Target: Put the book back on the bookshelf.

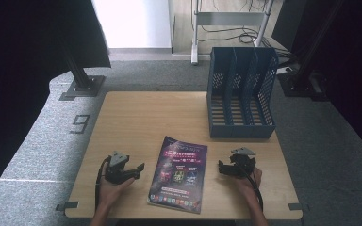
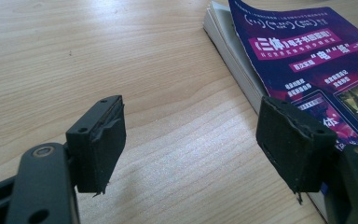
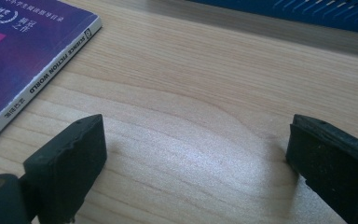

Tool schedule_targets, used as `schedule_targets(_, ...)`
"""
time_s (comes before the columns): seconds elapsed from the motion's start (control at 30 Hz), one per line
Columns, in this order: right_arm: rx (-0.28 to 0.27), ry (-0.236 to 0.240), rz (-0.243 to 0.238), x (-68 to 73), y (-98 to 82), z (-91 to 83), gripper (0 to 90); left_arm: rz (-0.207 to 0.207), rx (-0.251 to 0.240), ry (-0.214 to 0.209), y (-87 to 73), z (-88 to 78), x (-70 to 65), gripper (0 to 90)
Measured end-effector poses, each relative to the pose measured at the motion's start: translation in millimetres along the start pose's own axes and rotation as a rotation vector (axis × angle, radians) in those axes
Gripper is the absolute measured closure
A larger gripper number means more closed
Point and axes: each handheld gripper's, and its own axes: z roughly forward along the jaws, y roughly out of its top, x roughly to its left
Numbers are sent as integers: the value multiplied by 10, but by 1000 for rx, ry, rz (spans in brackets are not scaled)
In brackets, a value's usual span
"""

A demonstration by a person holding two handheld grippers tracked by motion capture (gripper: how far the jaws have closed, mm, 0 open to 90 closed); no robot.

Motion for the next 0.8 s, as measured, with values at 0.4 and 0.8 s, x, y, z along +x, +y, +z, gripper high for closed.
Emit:
schedule_targets(0.4, -15, -4, 5, 9, -32, -41, 108, 18, 11, -5, 7, 26, -36, 243)
schedule_targets(0.8, -26, 4, 13, 2, -31, -47, 132, 19, 13, -17, 22, 51, -48, 243)
